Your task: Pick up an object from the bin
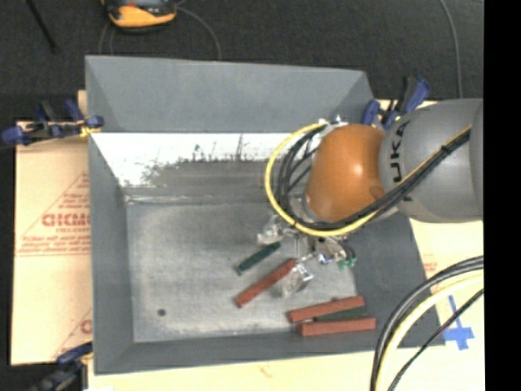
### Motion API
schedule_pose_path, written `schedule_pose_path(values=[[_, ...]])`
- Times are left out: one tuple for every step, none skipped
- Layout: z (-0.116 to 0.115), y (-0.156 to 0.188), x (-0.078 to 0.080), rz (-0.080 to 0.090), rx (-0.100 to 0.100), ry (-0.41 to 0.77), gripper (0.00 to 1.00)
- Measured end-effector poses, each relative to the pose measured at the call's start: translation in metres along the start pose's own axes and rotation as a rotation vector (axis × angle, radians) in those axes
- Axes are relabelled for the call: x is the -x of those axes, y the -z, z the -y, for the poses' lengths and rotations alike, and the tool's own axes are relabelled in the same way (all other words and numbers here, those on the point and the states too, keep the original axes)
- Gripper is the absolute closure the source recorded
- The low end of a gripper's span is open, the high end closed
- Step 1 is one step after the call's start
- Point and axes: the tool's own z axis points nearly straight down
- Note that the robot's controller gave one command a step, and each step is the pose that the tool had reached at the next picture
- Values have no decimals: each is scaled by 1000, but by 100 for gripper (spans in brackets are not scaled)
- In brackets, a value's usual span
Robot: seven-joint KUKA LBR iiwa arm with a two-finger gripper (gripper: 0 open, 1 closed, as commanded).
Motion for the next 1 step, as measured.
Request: schedule_pose_path(values=[[-7,-22,15,-15,-3,104,100]])
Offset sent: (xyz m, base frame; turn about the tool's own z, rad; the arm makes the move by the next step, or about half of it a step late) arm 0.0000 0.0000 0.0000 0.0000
